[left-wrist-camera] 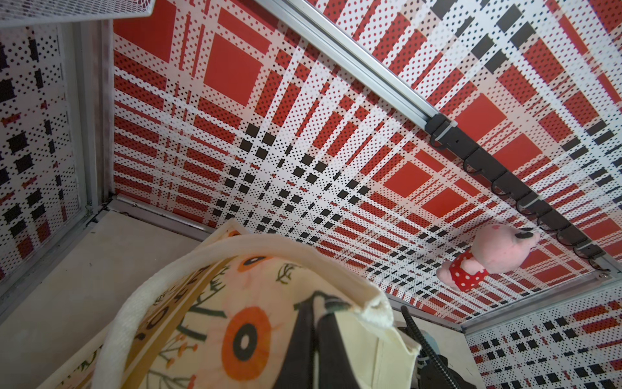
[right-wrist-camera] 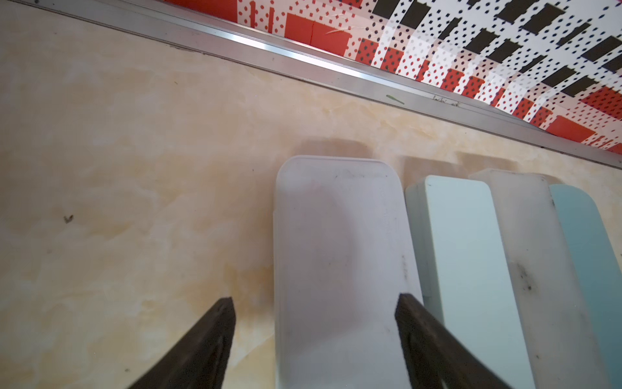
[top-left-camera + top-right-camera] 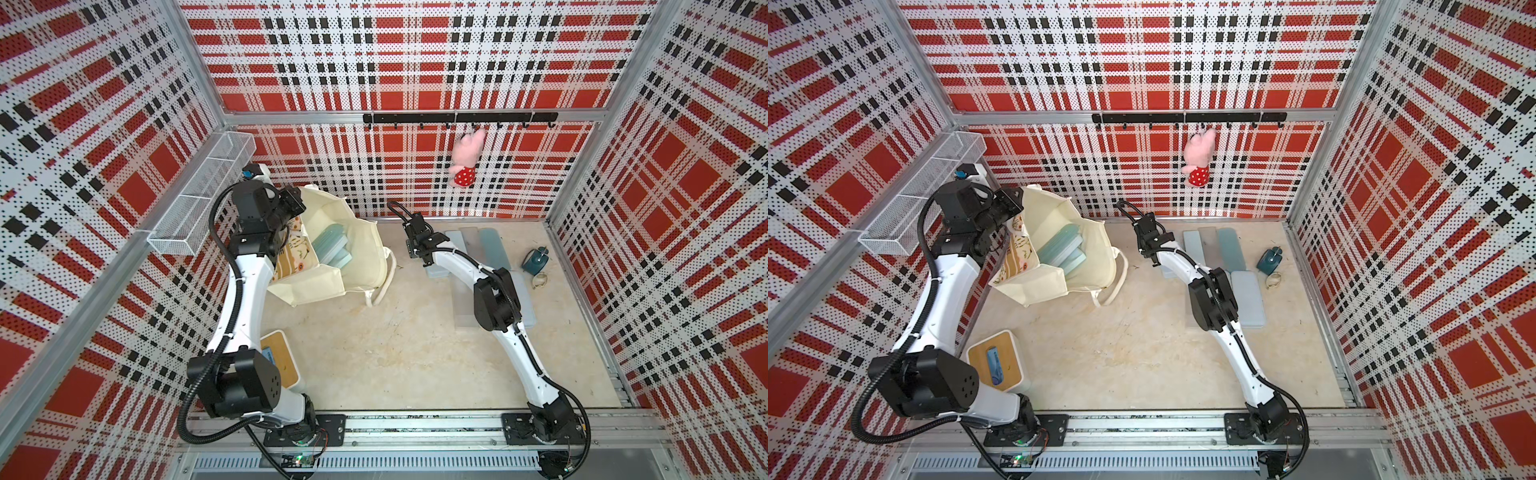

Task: Take out the pencil case from the canvas bag
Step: Place the pencil case at the center of the board.

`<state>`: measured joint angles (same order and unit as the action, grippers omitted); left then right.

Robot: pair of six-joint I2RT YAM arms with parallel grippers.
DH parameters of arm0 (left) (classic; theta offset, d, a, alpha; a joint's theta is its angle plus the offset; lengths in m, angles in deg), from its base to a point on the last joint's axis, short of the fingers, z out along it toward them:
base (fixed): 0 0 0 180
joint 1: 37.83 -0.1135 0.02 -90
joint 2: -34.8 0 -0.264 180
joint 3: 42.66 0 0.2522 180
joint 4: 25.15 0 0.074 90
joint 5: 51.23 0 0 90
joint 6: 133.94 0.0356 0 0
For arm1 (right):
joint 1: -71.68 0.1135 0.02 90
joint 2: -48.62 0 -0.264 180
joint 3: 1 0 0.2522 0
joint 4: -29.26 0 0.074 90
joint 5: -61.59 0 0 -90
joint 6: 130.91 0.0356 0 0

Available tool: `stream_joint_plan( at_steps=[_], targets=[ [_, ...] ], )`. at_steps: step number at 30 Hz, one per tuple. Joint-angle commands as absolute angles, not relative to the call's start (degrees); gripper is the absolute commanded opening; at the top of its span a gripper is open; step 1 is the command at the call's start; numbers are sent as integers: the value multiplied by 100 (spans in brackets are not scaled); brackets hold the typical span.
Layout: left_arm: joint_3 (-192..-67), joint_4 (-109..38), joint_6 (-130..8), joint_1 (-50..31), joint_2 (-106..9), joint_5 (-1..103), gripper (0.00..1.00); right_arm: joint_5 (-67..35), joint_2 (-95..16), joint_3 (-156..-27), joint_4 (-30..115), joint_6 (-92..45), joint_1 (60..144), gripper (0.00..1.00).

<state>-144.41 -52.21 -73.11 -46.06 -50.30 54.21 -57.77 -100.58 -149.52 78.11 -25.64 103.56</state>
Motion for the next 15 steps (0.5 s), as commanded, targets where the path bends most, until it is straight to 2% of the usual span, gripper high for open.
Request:
stream_joint_plan(
  at_steps=[1, 15],
  targets=[
    [-14521, -4384, -7369, -4627, -4650, 5563, 0, -5793, -10325, -15298, 8118, -2357, 10239, 78],
    [-14504, -4392, -7338, -4636, -4657, 5599, 0, -5793, -10378, -15354, 8301, -1764, 10051, 73]
  ],
)
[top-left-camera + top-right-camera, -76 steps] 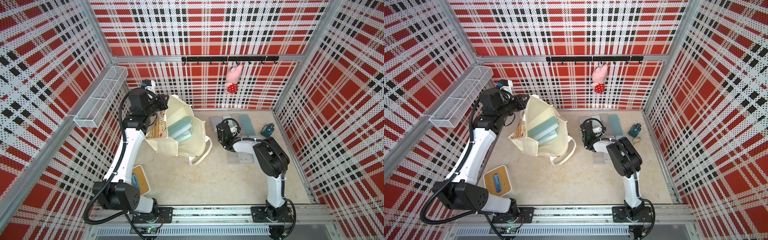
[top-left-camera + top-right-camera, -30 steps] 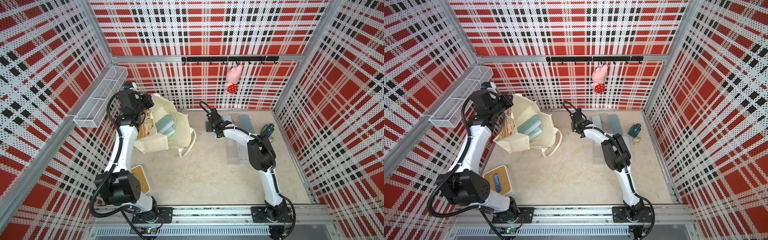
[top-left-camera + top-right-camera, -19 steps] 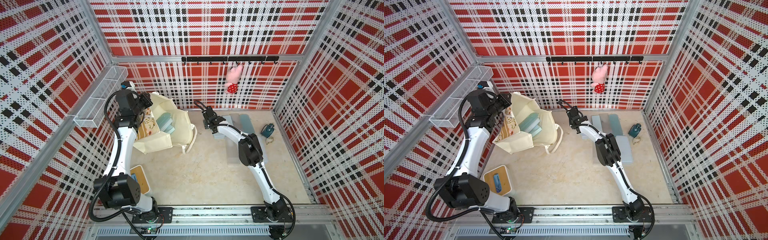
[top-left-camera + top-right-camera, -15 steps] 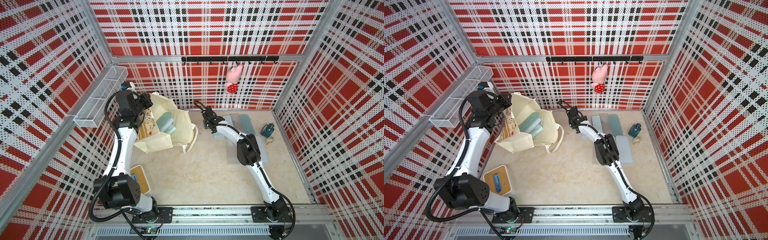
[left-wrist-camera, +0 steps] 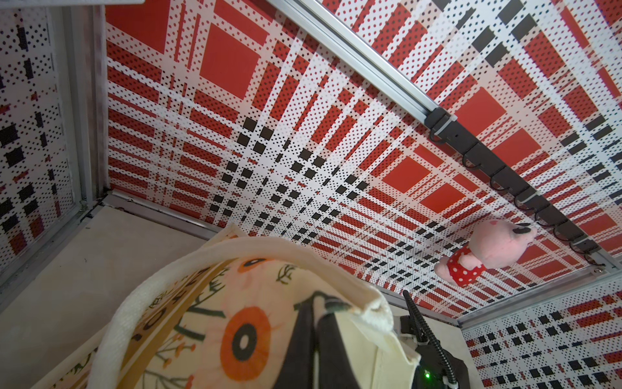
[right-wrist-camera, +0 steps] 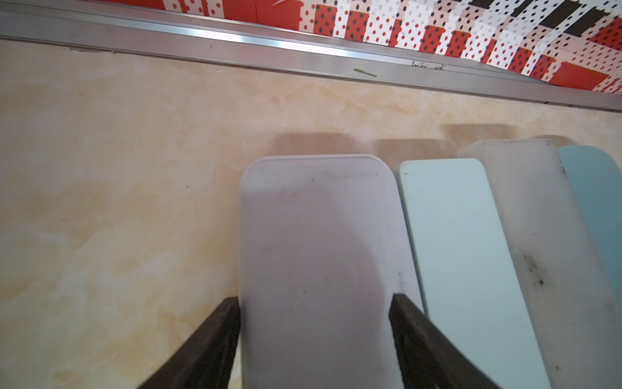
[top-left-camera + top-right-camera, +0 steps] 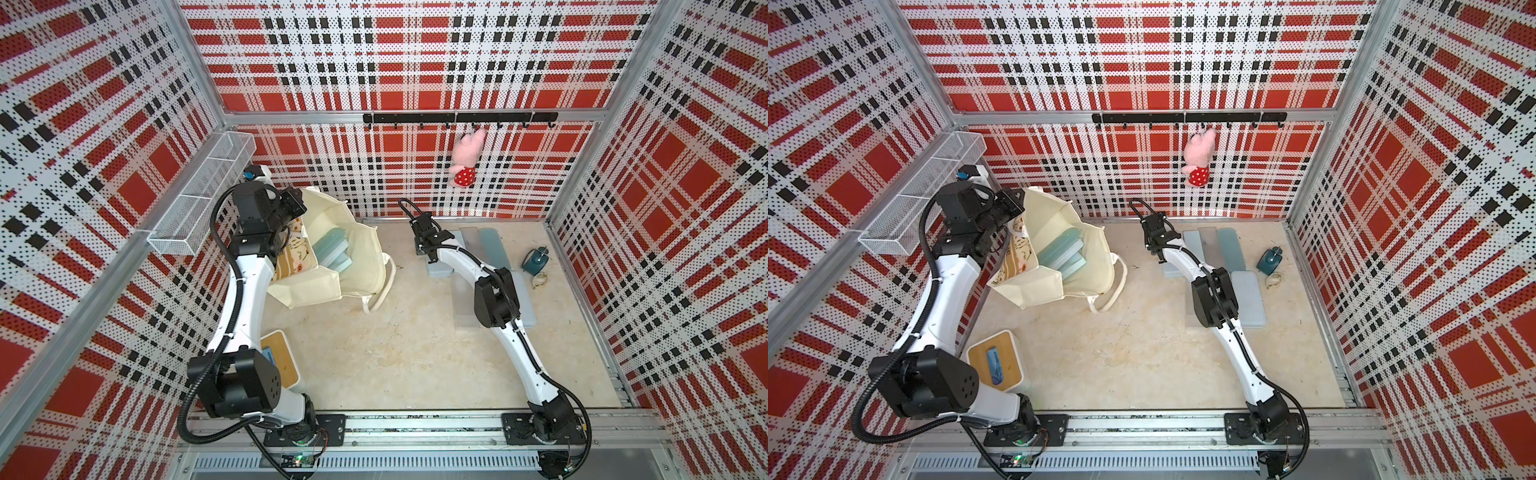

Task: Take out the pencil case from the canvas bag
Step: Place the pencil case at the center of the board.

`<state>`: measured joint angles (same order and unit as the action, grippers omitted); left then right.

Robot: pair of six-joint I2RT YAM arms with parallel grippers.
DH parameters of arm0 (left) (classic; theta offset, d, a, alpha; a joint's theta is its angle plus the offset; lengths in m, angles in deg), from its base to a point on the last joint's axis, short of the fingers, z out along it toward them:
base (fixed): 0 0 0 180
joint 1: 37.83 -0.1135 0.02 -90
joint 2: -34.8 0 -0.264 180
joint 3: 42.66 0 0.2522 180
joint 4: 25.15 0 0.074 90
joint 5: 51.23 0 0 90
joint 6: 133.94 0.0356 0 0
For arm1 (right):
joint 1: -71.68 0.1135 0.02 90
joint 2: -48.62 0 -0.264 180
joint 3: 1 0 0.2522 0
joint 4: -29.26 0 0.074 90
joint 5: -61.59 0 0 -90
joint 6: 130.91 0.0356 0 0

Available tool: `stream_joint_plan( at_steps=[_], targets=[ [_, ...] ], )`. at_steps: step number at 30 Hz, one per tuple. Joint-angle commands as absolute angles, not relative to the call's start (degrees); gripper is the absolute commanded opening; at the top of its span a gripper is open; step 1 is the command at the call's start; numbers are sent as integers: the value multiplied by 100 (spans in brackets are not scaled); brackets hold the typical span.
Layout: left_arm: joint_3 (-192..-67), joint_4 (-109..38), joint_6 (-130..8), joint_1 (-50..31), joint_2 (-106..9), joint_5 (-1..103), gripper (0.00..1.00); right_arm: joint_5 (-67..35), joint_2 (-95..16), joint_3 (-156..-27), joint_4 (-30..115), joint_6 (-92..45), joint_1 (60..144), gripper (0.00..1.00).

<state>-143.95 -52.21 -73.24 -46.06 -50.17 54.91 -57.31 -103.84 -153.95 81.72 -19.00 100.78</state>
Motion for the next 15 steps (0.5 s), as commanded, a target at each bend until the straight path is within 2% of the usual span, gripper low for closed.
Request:
stream_joint_plan(
  at_steps=[1, 11, 15],
  targets=[
    [-14511, -4391, -7338, -4635, -4660, 5597, 0, -5804, -10366, -15354, 8301, -1763, 10047, 73],
    [-14501, -4383, -7369, -4636, -4672, 5665, 0, -5834, -10269, -15354, 8362, -1633, 9986, 72],
    [-14552, -4348, -7383, -4589, -4726, 5832, 0, -5615, -9920, -15079, 8134, -1672, 9970, 75]
  ],
)
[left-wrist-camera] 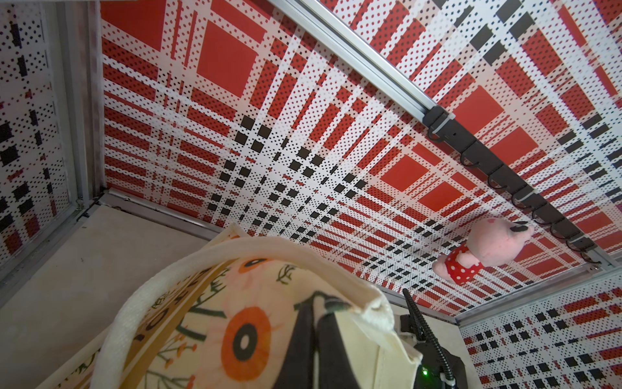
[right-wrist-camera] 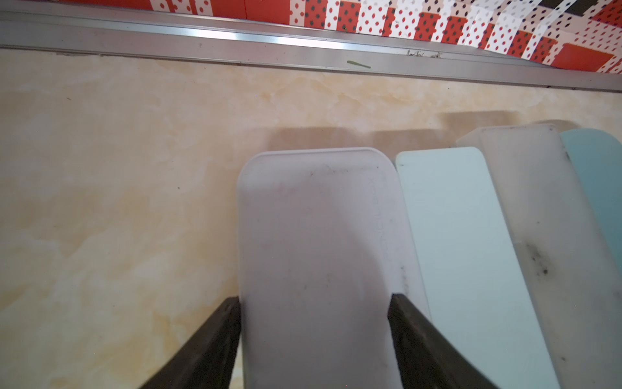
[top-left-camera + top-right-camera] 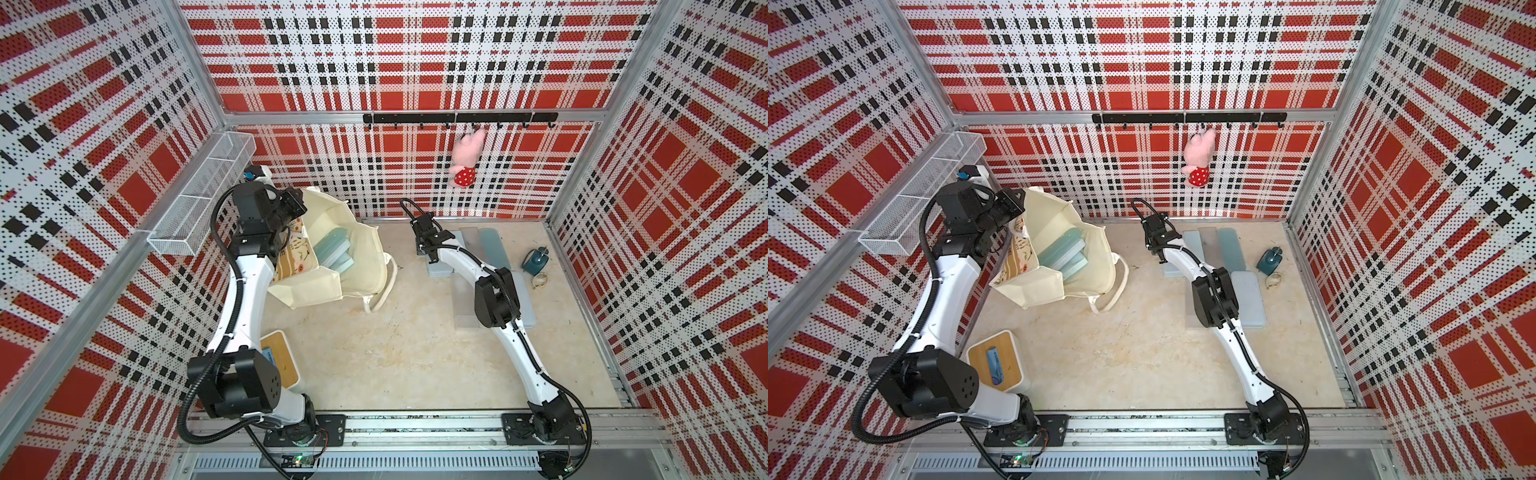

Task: Take out the pencil case from the canvas bag
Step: Place the pencil case at the center of the board.

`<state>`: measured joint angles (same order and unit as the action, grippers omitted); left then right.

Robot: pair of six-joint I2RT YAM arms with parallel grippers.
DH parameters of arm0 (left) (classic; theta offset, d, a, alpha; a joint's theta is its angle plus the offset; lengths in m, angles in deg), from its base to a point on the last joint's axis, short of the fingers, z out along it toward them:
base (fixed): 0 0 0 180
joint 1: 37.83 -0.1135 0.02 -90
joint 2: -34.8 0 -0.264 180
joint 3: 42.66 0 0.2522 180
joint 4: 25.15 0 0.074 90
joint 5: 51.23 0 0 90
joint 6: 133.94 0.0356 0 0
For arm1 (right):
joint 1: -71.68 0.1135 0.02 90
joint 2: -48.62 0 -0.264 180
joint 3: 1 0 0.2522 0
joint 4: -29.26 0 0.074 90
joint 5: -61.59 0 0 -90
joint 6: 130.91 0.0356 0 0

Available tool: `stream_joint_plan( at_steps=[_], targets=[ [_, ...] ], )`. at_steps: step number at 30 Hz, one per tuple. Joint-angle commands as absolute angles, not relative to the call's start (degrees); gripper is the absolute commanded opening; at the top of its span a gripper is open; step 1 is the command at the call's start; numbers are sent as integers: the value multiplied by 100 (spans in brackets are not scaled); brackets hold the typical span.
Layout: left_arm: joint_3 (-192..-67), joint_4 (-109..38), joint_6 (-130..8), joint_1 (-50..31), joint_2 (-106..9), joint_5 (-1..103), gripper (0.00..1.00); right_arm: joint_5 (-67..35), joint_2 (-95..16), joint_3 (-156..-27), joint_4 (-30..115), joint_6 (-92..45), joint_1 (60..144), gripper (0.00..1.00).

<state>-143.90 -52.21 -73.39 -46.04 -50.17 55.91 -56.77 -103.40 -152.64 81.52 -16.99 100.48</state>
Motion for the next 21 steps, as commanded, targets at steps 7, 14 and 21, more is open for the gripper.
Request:
stream_joint_plan(
  at_steps=[7, 14, 21],
  targets=[
    [-14722, -4353, -7048, -4110, -4846, 6125, 0, -4931, -7823, -12892, 6091, -1884, 9967, 77],
    [-14889, -4466, -6567, -3416, -4998, 5996, 0, -4264, -5783, -10704, 4797, -2124, 10123, 77],
    [-14930, -4532, -6144, -2876, -5167, 5986, 0, -3825, -3967, -8941, 4048, -2369, 10701, 66]
  ],
)
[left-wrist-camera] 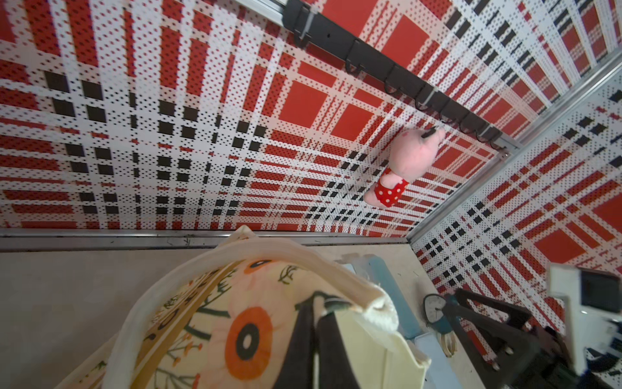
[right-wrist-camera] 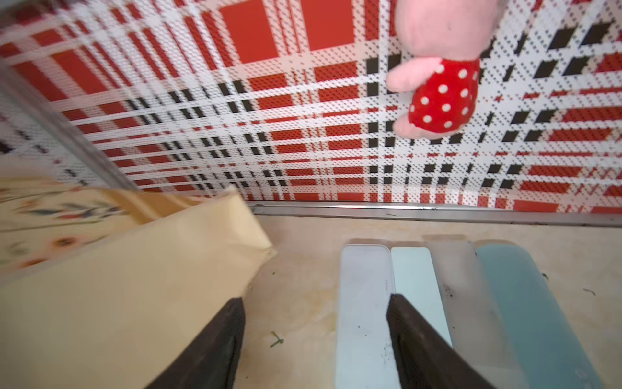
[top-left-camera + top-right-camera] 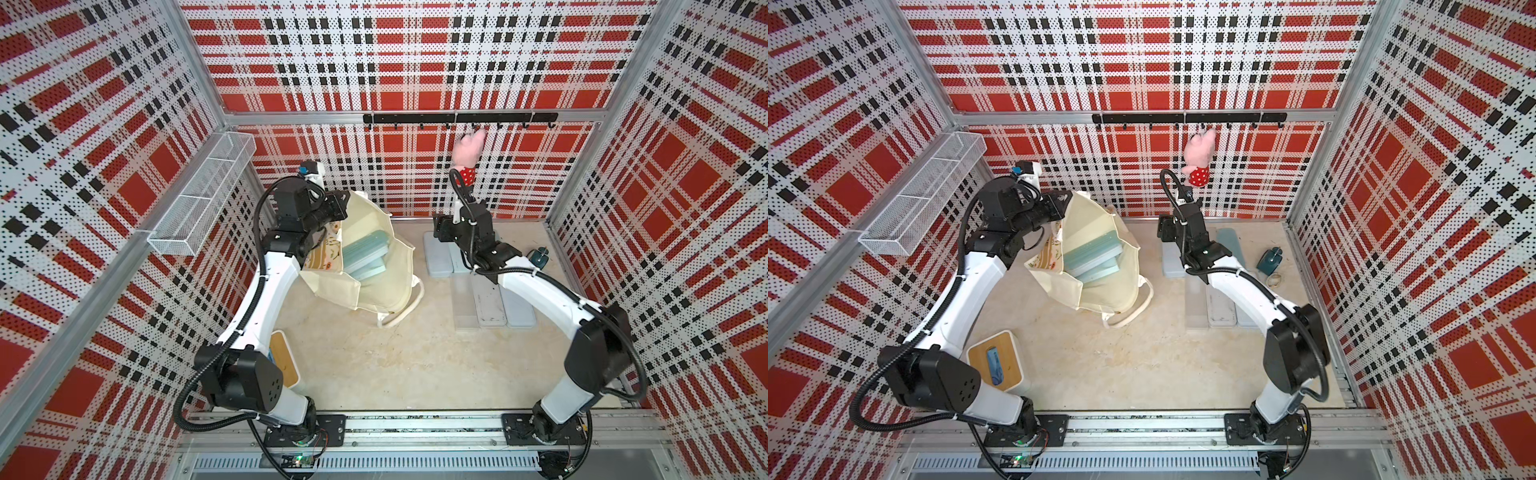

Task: Take out the pencil case from the canvas bag
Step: Place the pencil case at the center of the board, then pick up the pencil case from the canvas bag.

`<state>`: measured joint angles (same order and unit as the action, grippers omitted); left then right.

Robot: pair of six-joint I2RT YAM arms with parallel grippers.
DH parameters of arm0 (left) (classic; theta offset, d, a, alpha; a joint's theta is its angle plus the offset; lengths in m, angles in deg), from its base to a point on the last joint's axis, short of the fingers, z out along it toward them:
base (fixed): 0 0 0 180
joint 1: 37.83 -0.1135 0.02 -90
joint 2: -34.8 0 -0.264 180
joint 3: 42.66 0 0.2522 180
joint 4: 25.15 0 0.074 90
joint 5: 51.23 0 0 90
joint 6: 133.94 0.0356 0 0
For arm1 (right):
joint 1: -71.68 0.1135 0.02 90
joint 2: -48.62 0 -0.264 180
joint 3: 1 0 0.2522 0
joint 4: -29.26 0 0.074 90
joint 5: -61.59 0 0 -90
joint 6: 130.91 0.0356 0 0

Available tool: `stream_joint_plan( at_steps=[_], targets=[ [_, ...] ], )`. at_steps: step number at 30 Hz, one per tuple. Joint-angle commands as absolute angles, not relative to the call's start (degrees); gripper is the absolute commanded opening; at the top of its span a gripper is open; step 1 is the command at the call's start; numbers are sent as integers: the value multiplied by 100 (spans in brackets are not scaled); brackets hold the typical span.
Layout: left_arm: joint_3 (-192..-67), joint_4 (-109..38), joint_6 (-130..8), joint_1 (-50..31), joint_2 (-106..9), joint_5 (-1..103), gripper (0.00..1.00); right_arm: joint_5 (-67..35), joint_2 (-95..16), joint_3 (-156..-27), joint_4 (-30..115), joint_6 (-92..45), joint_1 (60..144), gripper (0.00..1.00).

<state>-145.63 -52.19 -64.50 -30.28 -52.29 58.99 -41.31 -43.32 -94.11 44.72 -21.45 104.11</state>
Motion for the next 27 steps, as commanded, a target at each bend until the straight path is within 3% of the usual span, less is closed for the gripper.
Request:
stream_joint_plan(
  at_steps=[1, 8, 14, 19, 27],
  targets=[
    [-14909, -4541, -6126, -2825, -5177, 5974, 0, -3881, -3778, -8781, 4010, -2441, 10845, 64],
    [-14724, -4541, -5919, -2451, -5169, 5990, 0, -4644, -2739, -7793, 3614, -2728, 12248, 47],
    [-14551, -4541, -5861, -2416, -5082, 5955, 0, -5562, -2583, -7496, 3534, -2913, 13333, 38],
    [-14428, -4475, -5888, -2403, -4931, 6050, 0, -5492, -3000, -7489, 3841, -2381, 13384, 31],
    [-14222, -4436, -5990, -2214, -4678, 6033, 0, -5415, -4332, -8200, 4599, -1293, 13352, 31]
  ],
)
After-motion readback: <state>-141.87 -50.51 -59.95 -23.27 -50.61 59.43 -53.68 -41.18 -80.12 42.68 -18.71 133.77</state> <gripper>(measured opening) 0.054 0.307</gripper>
